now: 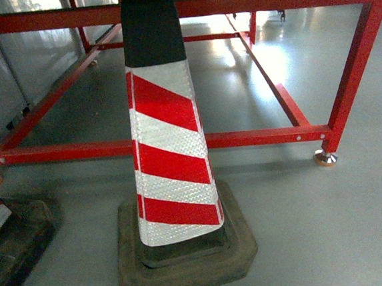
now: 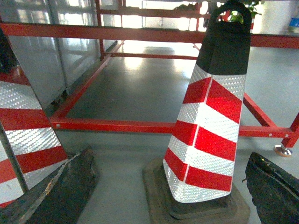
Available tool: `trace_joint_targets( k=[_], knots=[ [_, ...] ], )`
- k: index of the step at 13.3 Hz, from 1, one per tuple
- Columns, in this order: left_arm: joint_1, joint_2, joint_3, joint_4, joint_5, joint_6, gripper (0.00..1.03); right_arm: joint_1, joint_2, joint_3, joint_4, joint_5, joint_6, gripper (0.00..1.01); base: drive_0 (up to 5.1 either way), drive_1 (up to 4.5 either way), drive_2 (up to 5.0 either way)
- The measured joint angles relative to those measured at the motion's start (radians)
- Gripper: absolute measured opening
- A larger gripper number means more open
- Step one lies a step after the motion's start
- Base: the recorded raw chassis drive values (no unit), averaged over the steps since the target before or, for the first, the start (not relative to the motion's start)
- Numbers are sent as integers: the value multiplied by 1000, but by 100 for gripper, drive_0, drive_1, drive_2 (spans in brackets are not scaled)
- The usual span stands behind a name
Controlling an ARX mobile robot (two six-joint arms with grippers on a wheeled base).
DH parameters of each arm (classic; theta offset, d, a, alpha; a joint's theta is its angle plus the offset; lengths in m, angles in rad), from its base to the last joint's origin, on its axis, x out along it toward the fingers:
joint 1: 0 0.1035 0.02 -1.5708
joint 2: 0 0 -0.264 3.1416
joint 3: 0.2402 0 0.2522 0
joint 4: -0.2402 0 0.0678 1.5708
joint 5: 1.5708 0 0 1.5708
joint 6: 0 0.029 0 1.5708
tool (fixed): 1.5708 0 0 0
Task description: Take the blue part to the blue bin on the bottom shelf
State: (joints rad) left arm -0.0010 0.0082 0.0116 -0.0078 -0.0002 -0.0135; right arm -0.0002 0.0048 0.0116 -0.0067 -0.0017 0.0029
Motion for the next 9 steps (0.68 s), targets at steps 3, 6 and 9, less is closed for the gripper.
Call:
trace_joint_targets(
  k=[3,6,9],
  knots=[
    [0,0,0,3,-1,2,98,0,0,0,1,3,0,98,0,0,0],
    [0,0,0,3,2,4,98,0,0,0,2,2,1,98,0,0,0],
    [0,0,0,4,0,4,98,0,0,0,2,0,-2,98,0,0,0]
  ],
)
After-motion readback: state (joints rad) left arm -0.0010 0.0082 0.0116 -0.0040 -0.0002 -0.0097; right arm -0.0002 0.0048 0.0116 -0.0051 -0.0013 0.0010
